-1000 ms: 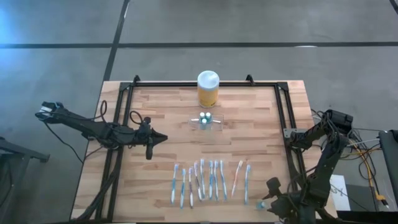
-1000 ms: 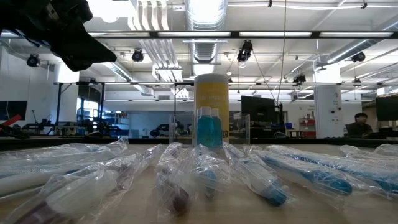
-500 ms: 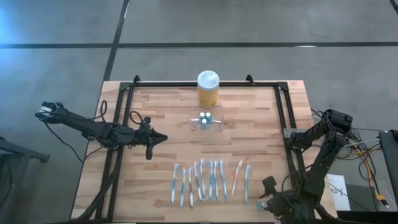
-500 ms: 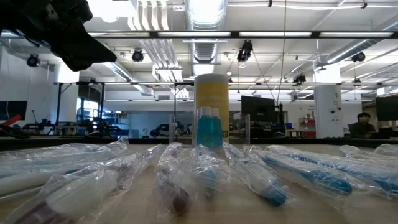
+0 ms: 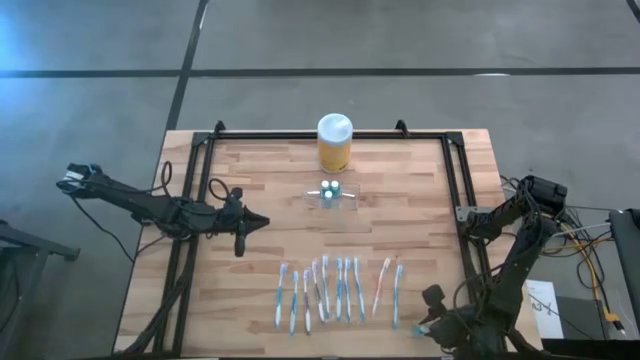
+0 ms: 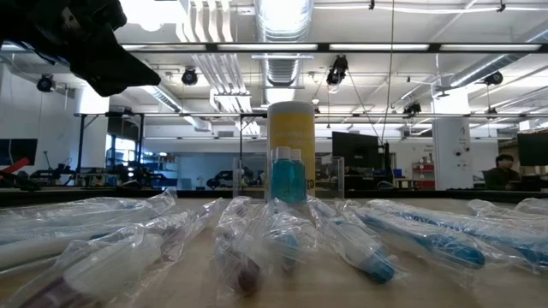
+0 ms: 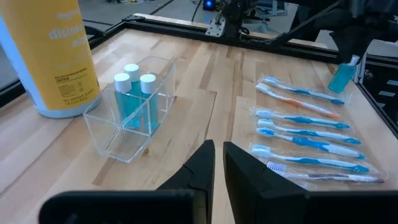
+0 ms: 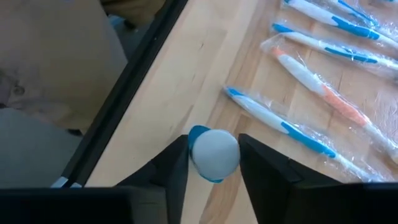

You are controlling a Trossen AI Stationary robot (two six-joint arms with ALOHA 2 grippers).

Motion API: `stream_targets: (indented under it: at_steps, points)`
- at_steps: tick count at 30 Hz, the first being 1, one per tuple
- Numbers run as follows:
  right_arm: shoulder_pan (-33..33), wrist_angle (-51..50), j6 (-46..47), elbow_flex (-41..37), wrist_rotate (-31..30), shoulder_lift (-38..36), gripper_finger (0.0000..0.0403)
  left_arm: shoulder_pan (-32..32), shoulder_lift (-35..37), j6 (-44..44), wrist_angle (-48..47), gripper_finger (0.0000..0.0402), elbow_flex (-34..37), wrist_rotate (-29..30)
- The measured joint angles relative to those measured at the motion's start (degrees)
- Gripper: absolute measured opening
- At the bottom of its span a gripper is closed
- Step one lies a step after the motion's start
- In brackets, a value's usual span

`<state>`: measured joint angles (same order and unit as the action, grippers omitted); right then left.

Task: Pick & Place toothbrushing station
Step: Put the blue mouthwash into the transparent organizer

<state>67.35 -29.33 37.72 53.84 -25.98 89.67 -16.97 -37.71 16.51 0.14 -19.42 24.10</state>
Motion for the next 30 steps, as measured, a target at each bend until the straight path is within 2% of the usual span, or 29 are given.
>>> stream_targets:
  at_steps: [5,12,16,19,24,28,30]
  points:
    - [-1.0,1.5,-1.8,0.0,0.6,0.0,0.0085,0.0,0.0,0.1,0.0,0.0037,0.0,0.0]
    - [-2.8,1.2,-3.4,0.0,0.5,-1.6,0.0085,0.0,0.0,0.2,0.0,0.0037,0.0,0.0]
    - [-4.9,0.8,-5.1,0.0,0.1,-5.5,0.0085,0.0,0.0,0.5,0.0,0.0037,0.0,0.0]
    - [-7.6,0.3,-6.0,0.0,-2.6,-9.8,0.0085,0.0,0.0,1.6,0.0,0.0037,0.0,0.0]
    - [-16.3,-0.4,-11.3,0.0,-4.1,-17.9,0.0085,0.0,0.0,1.0,0.0,0.0037,0.0,0.0]
    - [-27.4,-0.3,-18.1,0.0,-4.0,-23.1,0.0085,0.0,0.0,0.5,0.0,0.0037,0.0,0.0]
    - [-34.1,-0.3,-22.6,0.0,-1.5,-24.9,0.0085,0.0,0.0,0.2,0.0,0.0037,0.0,0.0]
